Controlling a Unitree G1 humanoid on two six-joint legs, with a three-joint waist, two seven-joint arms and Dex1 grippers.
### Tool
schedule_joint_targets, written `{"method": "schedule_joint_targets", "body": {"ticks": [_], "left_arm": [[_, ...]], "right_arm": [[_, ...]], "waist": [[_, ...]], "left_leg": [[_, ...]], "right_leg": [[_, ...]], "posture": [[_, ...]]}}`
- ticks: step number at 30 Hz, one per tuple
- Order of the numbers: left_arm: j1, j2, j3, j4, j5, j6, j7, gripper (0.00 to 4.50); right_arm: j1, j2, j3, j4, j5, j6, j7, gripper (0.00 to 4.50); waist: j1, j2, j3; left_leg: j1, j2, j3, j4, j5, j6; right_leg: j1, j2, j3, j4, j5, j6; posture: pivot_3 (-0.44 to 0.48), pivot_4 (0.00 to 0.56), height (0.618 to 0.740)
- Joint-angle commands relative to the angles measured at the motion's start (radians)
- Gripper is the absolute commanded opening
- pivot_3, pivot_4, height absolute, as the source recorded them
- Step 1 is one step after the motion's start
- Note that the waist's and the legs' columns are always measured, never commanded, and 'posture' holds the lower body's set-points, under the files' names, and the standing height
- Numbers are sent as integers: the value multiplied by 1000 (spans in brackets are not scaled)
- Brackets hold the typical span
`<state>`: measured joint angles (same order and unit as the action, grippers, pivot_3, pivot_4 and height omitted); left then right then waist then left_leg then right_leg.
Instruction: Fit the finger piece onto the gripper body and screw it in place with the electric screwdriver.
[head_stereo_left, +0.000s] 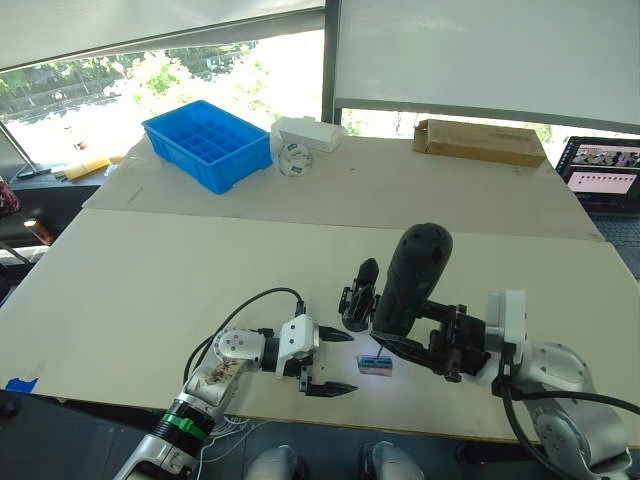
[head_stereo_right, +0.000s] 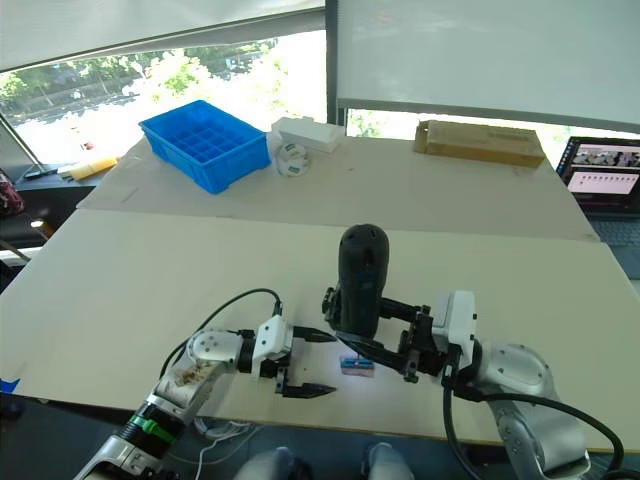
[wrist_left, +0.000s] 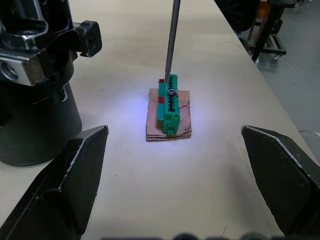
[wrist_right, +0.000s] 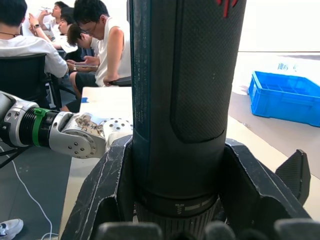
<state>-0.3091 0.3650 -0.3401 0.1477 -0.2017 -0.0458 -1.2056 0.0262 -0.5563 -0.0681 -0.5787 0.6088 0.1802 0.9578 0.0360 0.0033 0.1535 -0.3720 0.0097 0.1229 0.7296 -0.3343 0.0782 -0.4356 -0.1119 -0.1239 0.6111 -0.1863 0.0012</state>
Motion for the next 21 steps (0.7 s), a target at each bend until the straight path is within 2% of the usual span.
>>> {"method": "schedule_joint_targets", "body": {"ticks": [1, 21], "left_arm": [[8, 2, -10, -15, 4, 2, 1, 4480], [16, 3, -8, 2, 5, -14, 0, 4480]], "right_arm": [[-8, 3, -4, -40, 16, -26, -3, 1914], [3, -8, -9, -49, 28, -20, -10, 1914]], "waist": [[0, 0, 0], [0, 0, 0]], "left_leg": [[0, 0, 0, 0, 0, 0], [0, 0, 0, 0, 0, 0]], "right_leg": [[0, 0, 0, 0, 0, 0], [0, 0, 0, 0, 0, 0]], "posture": [[0, 150, 740], [0, 150, 740]]}}
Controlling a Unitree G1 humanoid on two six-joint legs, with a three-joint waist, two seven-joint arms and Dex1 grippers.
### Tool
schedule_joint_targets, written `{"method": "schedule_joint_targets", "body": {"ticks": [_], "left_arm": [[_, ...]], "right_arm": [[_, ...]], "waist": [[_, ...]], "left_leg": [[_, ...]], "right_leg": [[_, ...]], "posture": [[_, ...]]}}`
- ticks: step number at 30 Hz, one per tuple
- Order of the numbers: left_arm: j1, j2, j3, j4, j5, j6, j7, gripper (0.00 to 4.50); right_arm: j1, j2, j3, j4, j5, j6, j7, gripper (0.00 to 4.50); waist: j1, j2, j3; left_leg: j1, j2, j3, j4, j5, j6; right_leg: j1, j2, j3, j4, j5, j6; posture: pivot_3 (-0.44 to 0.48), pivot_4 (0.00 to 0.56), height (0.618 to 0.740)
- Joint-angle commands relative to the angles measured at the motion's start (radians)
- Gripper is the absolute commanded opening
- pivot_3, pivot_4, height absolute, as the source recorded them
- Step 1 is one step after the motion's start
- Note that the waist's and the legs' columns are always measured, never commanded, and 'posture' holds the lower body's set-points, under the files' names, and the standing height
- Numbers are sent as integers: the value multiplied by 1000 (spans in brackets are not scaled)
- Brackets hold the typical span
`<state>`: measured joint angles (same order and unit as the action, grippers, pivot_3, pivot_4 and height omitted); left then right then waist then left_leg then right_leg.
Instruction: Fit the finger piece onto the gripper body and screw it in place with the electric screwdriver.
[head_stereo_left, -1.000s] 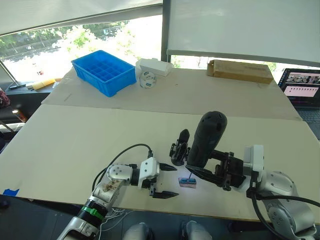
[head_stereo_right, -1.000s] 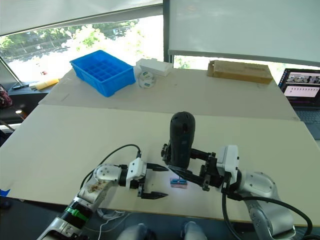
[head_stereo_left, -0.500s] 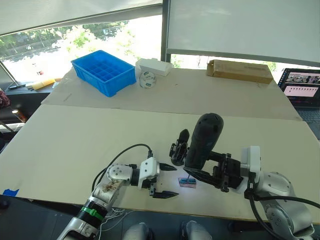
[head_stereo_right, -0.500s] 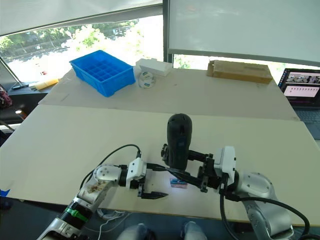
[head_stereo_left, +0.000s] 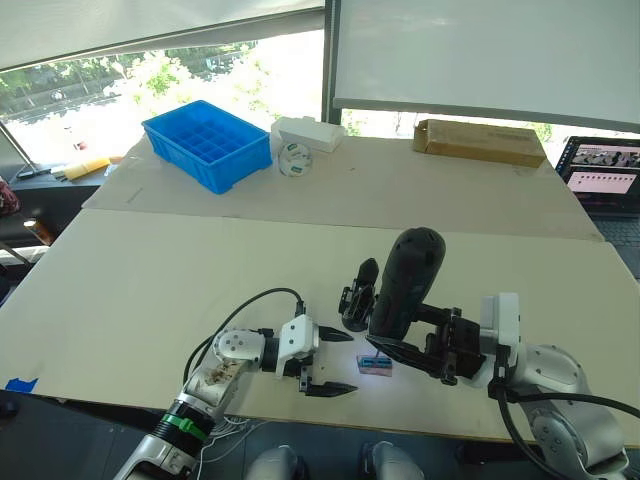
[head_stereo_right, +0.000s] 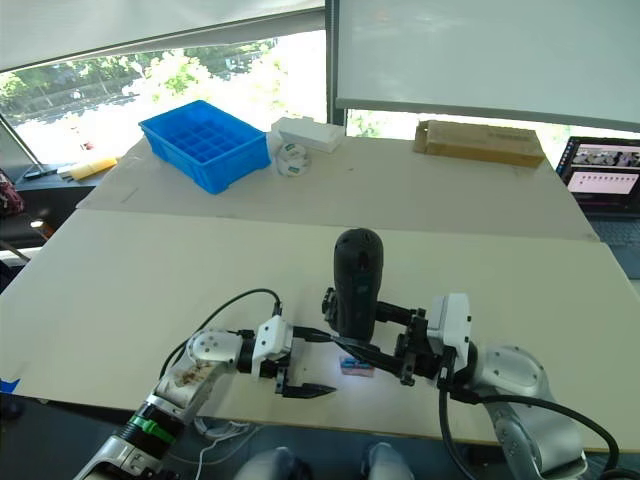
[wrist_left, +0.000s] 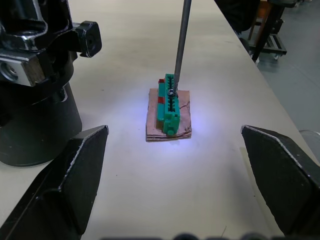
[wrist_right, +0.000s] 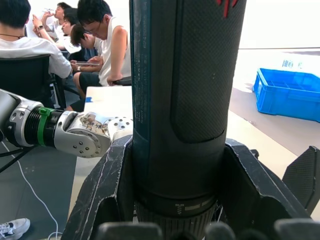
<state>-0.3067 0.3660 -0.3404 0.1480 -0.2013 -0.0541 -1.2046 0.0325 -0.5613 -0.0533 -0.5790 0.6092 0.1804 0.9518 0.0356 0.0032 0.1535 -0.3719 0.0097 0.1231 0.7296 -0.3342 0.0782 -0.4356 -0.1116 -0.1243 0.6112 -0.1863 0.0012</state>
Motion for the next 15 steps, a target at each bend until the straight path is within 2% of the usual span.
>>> {"method": "schedule_joint_targets", "body": {"ticks": [1, 15], "left_arm": [[14, 2, -8, 2, 4, -6, -1, 4480], [20, 1, -11, -2, 4, -3, 3, 4480]], "right_arm": [[-4, -3, -26, -49, 29, -20, -6, 1914], [-8, -7, -34, -47, 39, -16, -16, 1914]], "waist": [[0, 0, 0], [0, 0, 0]], "left_leg": [[0, 0, 0, 0, 0, 0], [0, 0, 0, 0, 0, 0]], "right_leg": [[0, 0, 0, 0, 0, 0], [0, 0, 0, 0, 0, 0]], "posture": [[0, 150, 740], [0, 150, 740]]}}
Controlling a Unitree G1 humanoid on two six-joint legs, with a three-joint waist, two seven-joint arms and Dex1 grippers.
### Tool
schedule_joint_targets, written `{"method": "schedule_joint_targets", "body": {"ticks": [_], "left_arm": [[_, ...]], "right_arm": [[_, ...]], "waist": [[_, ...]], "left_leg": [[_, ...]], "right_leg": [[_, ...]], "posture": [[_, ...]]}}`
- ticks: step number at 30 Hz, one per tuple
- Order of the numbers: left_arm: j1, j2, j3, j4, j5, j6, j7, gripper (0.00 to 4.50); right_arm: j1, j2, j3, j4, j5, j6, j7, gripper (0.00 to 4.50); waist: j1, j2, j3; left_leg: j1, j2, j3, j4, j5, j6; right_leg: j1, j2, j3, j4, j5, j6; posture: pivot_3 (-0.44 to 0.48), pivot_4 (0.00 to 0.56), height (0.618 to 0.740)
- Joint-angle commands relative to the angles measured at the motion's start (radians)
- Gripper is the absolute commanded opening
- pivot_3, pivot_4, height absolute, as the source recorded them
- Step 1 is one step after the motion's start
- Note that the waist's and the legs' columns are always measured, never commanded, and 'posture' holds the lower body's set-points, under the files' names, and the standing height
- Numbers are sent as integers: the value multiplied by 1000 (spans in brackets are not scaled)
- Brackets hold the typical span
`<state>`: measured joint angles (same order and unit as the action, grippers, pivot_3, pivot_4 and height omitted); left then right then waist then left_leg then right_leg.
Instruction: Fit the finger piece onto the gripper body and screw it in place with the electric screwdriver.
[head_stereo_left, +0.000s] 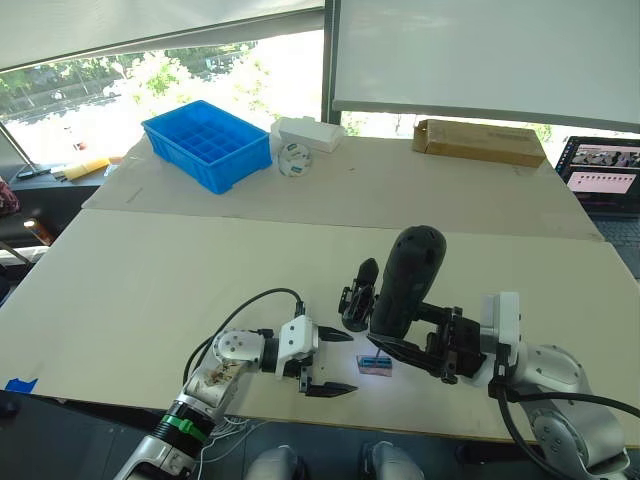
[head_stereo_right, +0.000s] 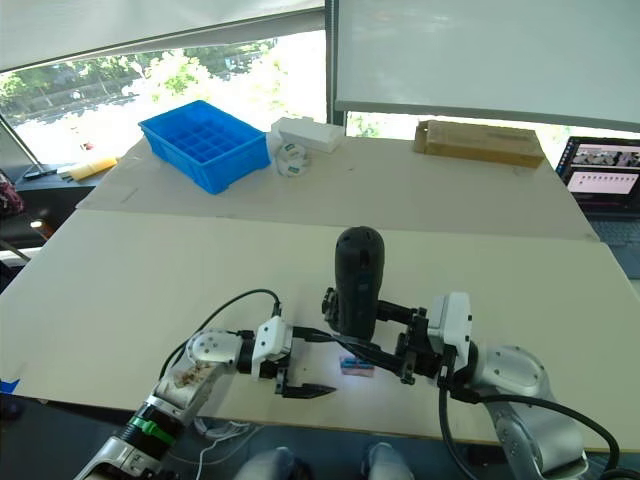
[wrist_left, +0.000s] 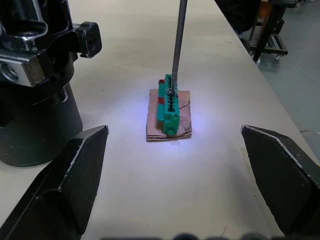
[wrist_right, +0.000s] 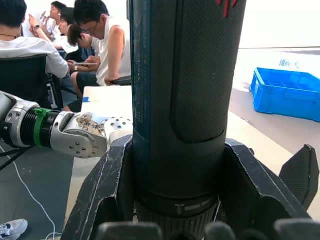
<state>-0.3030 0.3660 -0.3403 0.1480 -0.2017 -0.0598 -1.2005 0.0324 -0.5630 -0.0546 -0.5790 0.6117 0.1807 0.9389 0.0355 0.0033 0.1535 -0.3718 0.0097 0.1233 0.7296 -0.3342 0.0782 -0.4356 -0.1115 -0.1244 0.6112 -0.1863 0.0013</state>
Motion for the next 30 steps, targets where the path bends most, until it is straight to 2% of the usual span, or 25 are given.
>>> {"method": "schedule_joint_targets", "body": {"ticks": [1, 30], "left_arm": [[16, 1, -11, -2, 4, 3, -1, 4480], [18, 4, -11, -13, 2, 13, 2, 4480]], "right_arm": [[-7, -5, -33, -46, 36, -16, -4, 1914], [5, -5, -27, -21, 23, -23, 1, 1914]], "waist": [[0, 0, 0], [0, 0, 0]], "left_leg": [[0, 0, 0, 0, 0, 0], [1, 0, 0, 0, 0, 0]], "right_leg": [[0, 0, 0, 0, 0, 0], [0, 0, 0, 0, 0, 0]], "posture": [[0, 150, 740], [0, 150, 740]]}}
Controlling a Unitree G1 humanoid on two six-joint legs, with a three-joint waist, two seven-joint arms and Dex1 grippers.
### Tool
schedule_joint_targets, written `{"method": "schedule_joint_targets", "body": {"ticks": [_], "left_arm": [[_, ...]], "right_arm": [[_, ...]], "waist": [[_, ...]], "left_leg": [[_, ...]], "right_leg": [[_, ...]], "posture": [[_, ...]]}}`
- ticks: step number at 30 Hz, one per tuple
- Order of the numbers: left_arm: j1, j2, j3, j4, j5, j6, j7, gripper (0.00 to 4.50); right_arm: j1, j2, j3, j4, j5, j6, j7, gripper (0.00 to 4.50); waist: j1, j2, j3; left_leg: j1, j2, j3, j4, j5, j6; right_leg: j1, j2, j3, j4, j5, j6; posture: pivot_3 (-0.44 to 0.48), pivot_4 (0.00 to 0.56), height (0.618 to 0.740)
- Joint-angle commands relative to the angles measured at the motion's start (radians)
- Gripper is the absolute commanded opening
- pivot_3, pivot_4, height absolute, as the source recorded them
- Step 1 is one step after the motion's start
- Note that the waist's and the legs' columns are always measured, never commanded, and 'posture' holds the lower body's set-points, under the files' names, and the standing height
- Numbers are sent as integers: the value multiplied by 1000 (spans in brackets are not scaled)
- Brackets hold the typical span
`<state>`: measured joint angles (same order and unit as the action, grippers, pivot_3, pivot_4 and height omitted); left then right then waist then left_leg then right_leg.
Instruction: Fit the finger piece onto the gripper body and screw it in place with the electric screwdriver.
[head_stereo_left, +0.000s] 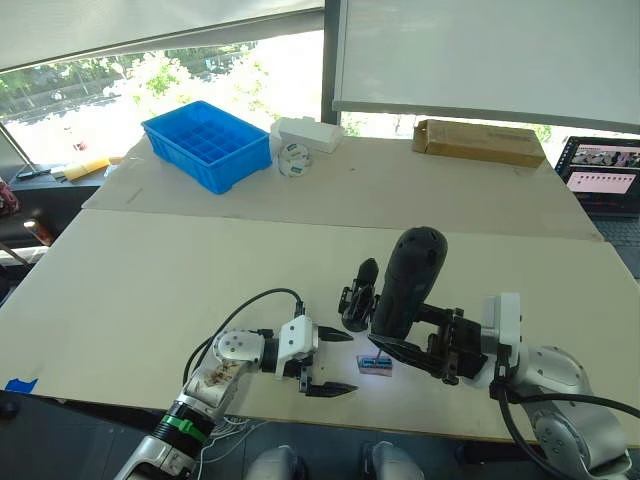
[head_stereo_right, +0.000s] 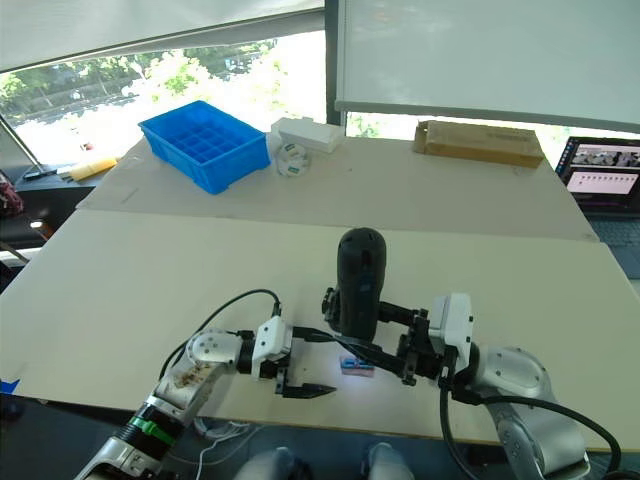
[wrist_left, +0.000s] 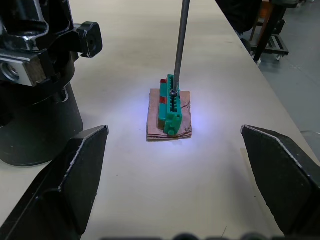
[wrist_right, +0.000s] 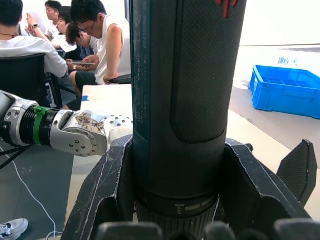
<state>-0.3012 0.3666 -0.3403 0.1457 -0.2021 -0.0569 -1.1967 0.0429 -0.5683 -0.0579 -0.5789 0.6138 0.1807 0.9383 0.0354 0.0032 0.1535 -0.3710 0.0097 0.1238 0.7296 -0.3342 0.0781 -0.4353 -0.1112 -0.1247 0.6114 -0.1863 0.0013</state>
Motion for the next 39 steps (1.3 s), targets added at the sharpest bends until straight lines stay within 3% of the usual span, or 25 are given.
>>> {"method": "schedule_joint_targets", "body": {"ticks": [1, 32, 39], "left_arm": [[16, 4, -11, -11, 3, 10, -1, 4480], [2, 0, -3, 5, -1, 11, 2, 4480], [-5, 4, 18, 26, -24, -30, -33, 4480]], "right_arm": [[-6, 1, -23, -20, 20, -23, 1, 1914], [-6, -16, 4, 3, -30, -13, -7, 1914], [-19, -25, -55, -50, 58, 12, -24, 1914]], "waist": [[0, 0, 0], [0, -1, -1], [-1, -1, -1]], "left_leg": [[0, 0, 0, 0, 0, 0], [2, 0, 0, 0, 0, 0], [1, 0, 0, 0, 0, 0]], "right_leg": [[0, 0, 0, 0, 0, 0], [1, 0, 1, 0, 0, 0], [1, 0, 1, 0, 0, 0]], "posture": [[0, 150, 740], [0, 150, 740], [0, 150, 740]]}}
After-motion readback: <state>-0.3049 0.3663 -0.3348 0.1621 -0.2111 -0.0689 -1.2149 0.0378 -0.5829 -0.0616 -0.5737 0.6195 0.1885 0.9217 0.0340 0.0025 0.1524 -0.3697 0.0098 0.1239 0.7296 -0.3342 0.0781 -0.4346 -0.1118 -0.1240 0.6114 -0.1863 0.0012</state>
